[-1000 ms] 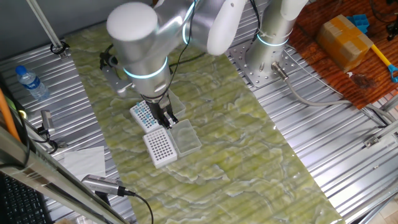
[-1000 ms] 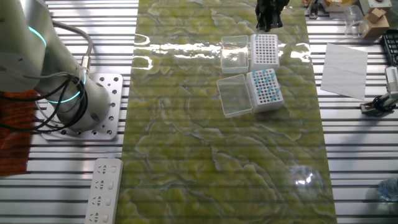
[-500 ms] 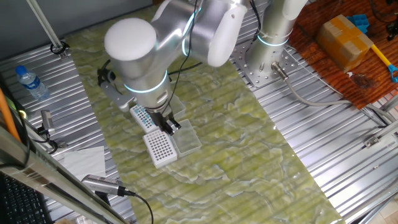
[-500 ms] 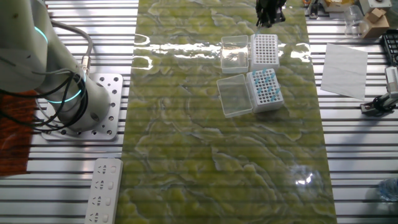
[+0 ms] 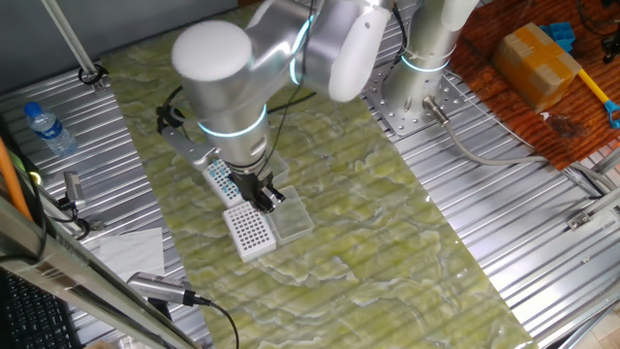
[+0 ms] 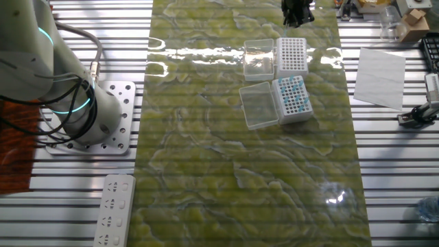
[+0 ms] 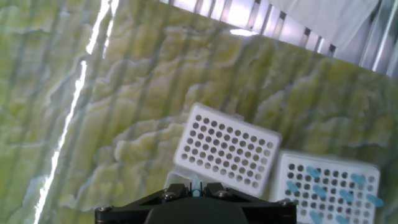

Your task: Transfer all medium pipette tips from one holder to another

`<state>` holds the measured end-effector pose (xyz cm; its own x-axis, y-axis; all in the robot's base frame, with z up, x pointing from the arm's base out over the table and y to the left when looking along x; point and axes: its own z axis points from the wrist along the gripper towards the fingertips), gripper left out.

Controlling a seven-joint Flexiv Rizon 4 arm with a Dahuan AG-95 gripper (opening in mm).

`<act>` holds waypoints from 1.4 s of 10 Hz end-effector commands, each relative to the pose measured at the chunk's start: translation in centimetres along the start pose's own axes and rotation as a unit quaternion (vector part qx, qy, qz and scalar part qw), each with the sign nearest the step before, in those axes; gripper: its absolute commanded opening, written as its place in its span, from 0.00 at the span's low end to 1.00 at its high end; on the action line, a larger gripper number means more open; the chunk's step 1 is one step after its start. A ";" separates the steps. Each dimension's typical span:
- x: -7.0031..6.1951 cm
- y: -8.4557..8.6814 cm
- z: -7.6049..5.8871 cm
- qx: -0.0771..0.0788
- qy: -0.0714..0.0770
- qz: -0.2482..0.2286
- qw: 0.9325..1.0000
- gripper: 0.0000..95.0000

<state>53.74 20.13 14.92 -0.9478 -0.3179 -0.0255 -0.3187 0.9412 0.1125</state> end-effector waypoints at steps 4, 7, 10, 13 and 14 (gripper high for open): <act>-0.3 0.5 1.2 0.011 0.003 0.019 1.000 0.00; -0.4 0.8 1.7 0.013 0.000 0.020 1.000 0.00; -0.4 0.7 1.8 0.014 -0.001 0.018 1.000 0.00; -0.4 0.7 2.0 0.014 -0.002 0.018 1.000 0.00; -0.4 0.8 2.3 0.014 -0.003 0.018 1.000 0.00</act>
<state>53.86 21.35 12.82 -0.9586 -0.2834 -0.0290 -0.2849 0.9545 0.0878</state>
